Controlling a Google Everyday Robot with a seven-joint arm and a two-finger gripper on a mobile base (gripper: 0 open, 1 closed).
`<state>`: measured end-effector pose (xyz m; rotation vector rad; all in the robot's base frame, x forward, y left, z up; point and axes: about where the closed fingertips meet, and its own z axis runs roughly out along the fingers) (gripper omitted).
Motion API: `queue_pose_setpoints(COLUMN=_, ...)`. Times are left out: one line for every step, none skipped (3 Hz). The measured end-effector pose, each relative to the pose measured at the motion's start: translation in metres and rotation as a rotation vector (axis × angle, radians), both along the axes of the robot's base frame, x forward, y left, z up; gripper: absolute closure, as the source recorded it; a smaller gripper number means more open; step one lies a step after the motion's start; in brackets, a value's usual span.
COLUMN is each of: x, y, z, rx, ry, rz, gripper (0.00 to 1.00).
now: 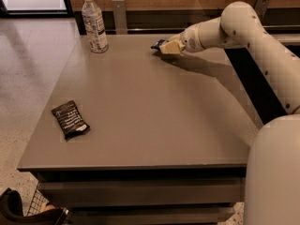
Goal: Move rxbar blueberry near rxbar chocolate
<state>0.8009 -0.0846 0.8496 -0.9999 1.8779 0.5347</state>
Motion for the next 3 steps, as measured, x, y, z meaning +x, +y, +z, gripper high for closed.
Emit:
queue_pose_setpoints(x=-0.027, y=-0.005, z=0.034, rx=-0.051, ry=-0.02, rz=0.008, gripper=1.0)
queue_pose_setpoints(x=-0.072, y=0.006, z=0.063, rx=-0.058, ry=-0.057, rz=0.058, gripper=1.0)
queue_pose_setpoints(x=-0.123, y=0.026, z=0.071, rx=-0.038, ry=-0.082, rz=0.107, gripper=1.0)
